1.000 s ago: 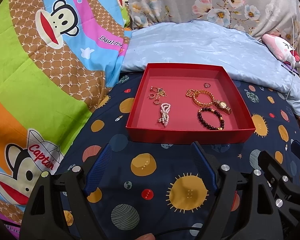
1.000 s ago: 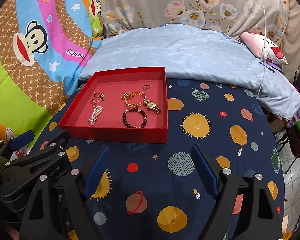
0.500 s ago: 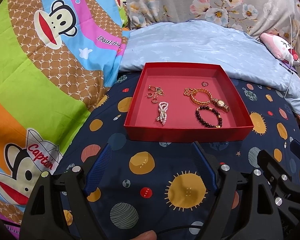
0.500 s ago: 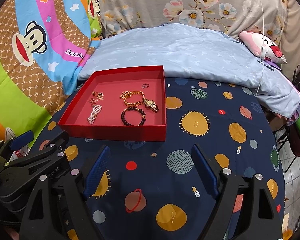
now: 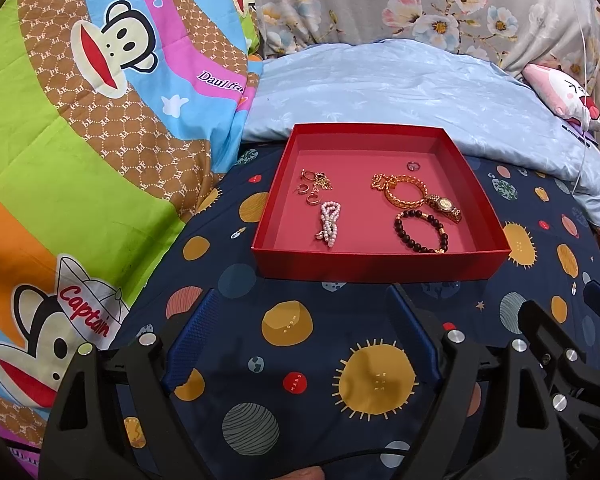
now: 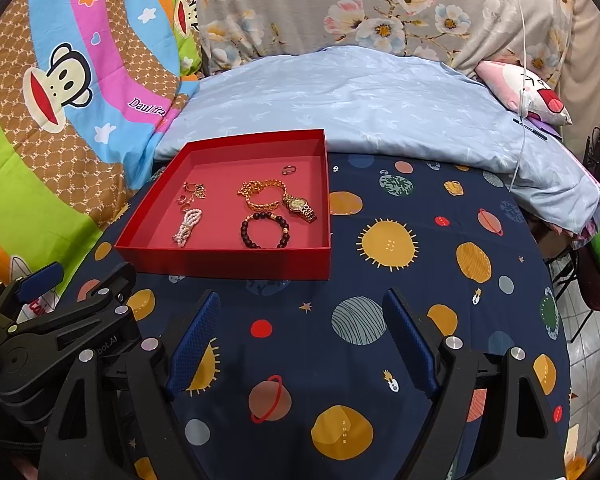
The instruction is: Organize jewelry
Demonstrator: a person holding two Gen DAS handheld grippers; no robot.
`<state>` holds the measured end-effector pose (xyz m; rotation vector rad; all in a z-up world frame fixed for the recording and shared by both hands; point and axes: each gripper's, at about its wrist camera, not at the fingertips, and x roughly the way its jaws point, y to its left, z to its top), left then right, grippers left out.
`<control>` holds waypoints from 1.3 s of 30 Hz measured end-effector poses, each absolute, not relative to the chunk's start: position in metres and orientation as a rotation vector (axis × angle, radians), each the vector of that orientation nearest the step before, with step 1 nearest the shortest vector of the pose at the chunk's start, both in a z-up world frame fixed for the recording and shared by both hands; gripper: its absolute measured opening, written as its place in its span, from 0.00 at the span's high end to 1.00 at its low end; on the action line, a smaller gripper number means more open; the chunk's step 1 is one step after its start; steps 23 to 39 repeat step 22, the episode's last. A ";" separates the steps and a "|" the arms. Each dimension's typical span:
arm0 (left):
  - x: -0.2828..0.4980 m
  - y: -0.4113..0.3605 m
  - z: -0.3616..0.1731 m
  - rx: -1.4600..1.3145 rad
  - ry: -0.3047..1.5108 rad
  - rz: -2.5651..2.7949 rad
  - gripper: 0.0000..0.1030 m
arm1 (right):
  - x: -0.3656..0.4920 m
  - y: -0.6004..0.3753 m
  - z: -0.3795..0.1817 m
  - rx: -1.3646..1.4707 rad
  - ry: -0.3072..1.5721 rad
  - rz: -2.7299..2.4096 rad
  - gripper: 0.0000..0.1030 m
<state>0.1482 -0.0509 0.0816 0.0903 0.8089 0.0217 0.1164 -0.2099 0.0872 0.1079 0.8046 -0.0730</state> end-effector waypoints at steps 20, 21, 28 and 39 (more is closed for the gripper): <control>0.148 -0.051 0.078 0.106 0.812 0.027 0.20 | 0.116 -0.208 0.082 0.120 0.812 -0.090 0.19; 0.149 -0.051 0.077 0.103 0.816 0.024 0.20 | 0.117 -0.208 0.082 0.123 0.812 -0.094 0.19; 0.150 -0.051 0.077 0.103 0.820 0.024 0.20 | 0.117 -0.208 0.082 0.123 0.813 -0.097 0.19; 0.150 -0.051 0.077 0.103 0.820 0.024 0.20 | 0.117 -0.208 0.082 0.123 0.813 -0.097 0.19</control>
